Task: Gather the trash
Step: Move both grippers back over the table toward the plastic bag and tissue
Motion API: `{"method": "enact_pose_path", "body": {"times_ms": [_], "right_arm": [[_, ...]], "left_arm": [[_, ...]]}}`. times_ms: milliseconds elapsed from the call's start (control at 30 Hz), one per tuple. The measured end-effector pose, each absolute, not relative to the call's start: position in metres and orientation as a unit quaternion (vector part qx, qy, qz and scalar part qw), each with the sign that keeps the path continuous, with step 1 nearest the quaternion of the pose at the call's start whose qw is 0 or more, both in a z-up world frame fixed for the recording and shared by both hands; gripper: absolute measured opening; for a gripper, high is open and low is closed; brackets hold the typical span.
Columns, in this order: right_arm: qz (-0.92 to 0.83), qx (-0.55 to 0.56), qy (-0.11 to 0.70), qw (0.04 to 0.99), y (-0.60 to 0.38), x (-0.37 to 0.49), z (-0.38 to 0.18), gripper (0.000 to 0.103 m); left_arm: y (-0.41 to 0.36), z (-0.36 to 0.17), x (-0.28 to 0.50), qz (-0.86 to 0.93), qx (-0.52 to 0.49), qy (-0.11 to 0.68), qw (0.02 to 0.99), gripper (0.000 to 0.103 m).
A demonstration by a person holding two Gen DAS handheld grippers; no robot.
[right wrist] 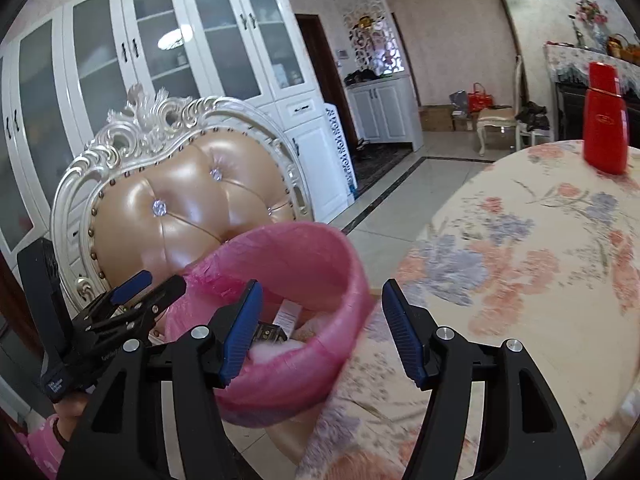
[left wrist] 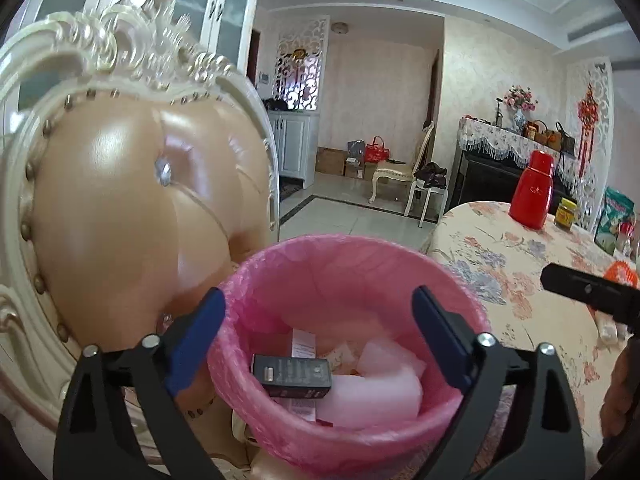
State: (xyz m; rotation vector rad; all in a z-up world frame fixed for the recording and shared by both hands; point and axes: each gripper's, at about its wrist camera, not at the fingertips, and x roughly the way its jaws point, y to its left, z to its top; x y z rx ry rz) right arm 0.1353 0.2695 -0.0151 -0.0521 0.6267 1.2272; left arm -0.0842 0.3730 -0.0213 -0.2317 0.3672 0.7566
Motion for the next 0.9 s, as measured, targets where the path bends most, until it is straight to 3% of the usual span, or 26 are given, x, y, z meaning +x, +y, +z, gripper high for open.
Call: {"method": "enact_pose_path", "body": {"times_ms": [100, 500, 900], "right_arm": [[0.557, -0.03, 0.277, 0.783, 0.246, 0.132, -0.011, 0.06], [0.428, -0.033, 0.222, 0.876, 0.099, 0.145, 0.0, 0.066], [0.211, 0.022, 0.251, 0.944, -0.07, 0.228, -0.008, 0.066]], "left_arm": [[0.35, -0.011, -0.077, 0.359, -0.084, 0.171, 0.914, 0.098], [0.23, 0.011, 0.011, 0.2, -0.048, 0.187, 0.961, 0.098], [0.095, 0.011, 0.125, 0.06, -0.038, 0.201, 0.977, 0.098]]}}
